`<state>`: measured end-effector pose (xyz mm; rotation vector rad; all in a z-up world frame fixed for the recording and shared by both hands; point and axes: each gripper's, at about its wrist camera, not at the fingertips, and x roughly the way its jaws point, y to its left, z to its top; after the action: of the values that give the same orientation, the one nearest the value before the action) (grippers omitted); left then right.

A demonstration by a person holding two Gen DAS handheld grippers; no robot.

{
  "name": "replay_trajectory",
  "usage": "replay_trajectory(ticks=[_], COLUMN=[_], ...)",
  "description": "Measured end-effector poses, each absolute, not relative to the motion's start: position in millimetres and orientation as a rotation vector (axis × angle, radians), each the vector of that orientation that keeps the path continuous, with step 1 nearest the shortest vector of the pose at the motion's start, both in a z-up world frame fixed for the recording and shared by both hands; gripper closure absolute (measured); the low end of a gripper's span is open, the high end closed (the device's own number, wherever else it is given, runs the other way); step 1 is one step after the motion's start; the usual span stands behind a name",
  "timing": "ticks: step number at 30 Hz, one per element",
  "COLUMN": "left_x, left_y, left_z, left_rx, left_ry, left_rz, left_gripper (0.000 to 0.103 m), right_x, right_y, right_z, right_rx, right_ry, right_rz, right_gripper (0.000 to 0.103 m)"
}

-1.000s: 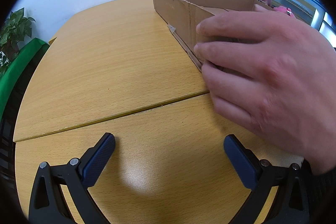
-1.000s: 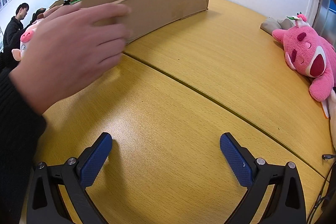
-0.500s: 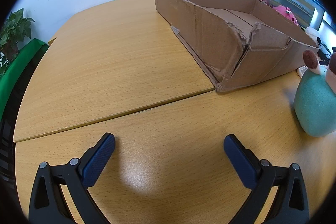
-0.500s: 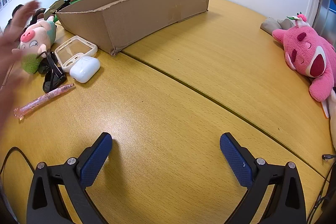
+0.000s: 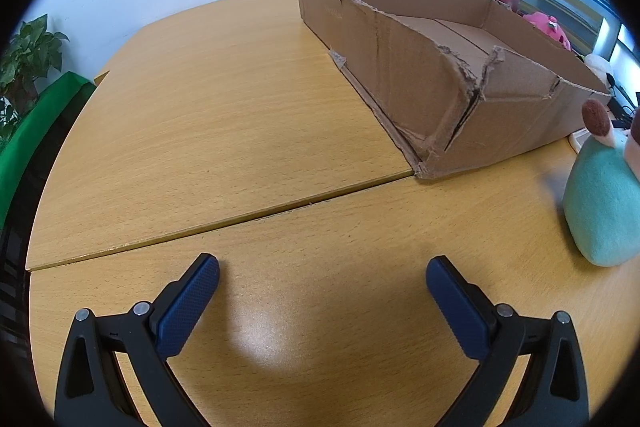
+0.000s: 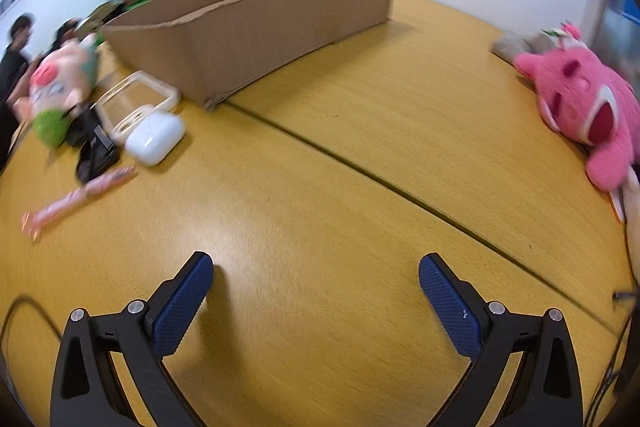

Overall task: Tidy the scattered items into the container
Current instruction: 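Move both grippers toward the pink-and-teal pig plush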

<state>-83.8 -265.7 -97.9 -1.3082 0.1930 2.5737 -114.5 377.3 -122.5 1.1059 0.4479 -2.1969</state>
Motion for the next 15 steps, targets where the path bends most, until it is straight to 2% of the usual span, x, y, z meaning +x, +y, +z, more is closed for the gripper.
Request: replay_trajectory(ticks=[6,15], left_x=[-67.1,-44.8], left_y=[-241.7,-228.3], left_z=[-106.7,-110.7], left_rx=[-1.431,-1.448], left_ry=[0.001,-0.045], left_rz=[2.823,2.861], left_gripper=[0.0,0.0], right_x=[-79.2,-61.5], right_y=[341.9,322.5], right_z=[-122.8,-123.7], right_rx=[1.136,1.153], right_ry=[0.415,0.393], right_rz=[-2.258,-2.291], right_gripper=[0.0,0.0])
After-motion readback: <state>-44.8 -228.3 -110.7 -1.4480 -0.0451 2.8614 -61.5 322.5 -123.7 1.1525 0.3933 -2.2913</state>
